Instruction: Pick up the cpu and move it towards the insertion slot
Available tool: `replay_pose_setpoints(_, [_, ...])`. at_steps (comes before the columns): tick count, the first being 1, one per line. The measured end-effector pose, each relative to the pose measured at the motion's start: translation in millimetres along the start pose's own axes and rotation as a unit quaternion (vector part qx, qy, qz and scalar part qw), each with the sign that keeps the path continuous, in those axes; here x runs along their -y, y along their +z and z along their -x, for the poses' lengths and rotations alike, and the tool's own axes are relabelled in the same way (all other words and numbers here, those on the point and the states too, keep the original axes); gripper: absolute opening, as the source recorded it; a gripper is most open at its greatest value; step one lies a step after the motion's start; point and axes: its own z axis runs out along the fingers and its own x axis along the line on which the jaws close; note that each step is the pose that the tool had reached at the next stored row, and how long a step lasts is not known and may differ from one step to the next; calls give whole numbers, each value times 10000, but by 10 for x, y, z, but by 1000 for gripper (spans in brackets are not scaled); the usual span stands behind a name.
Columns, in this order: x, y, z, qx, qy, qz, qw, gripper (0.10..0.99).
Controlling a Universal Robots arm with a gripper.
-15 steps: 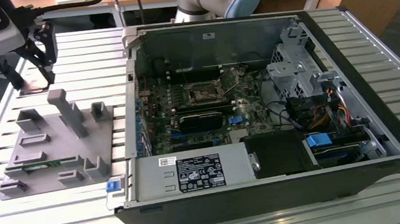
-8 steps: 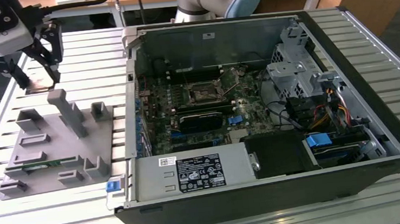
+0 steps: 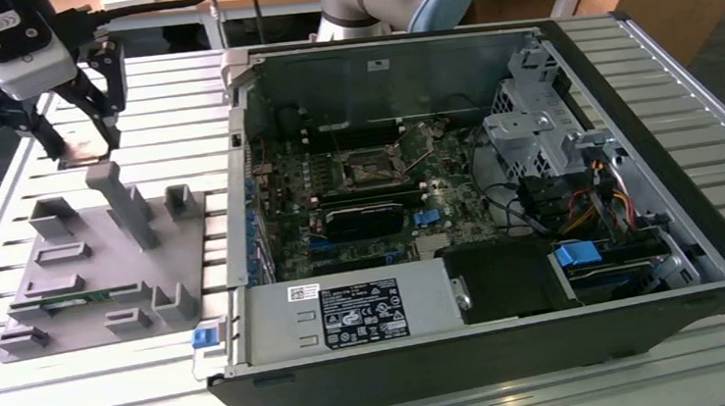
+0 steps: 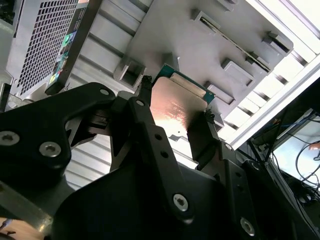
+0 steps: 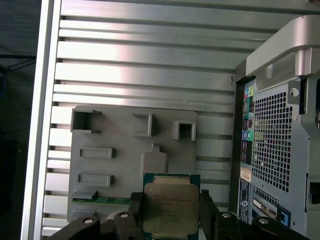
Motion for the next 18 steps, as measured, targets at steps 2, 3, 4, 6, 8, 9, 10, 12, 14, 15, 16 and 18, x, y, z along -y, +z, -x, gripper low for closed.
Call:
replay_pose_setpoints(2, [1, 0, 26, 0, 0, 1, 10000, 537])
replay_pose_setpoints(3, [1, 0, 39, 0, 0, 1, 10000, 537])
replay_pose_setpoints(4, [1, 0, 51, 0, 0, 1, 10000, 537])
replay_pose_setpoints(6, [2, 0, 74, 0, 1, 0, 10000, 537])
replay_pose_setpoints(8, [2, 0, 96, 0, 1, 1, 10000, 537])
replay_pose_setpoints(9, [3, 0, 108, 0, 1, 1, 10000, 537])
replay_pose_setpoints(10, [3, 0, 120, 0, 1, 1, 10000, 537])
replay_pose_setpoints(12, [4, 0, 143, 0, 1, 1, 10000, 537])
replay_pose_setpoints(14, [5, -1, 165, 0, 1, 0, 10000, 537])
replay_pose_setpoints(15, [6, 0, 176, 0, 1, 0, 10000, 537])
replay_pose_setpoints(16, [6, 0, 188, 0, 1, 1, 10000, 537])
replay_pose_setpoints(18, [7, -1, 210, 0, 1, 0, 10000, 537])
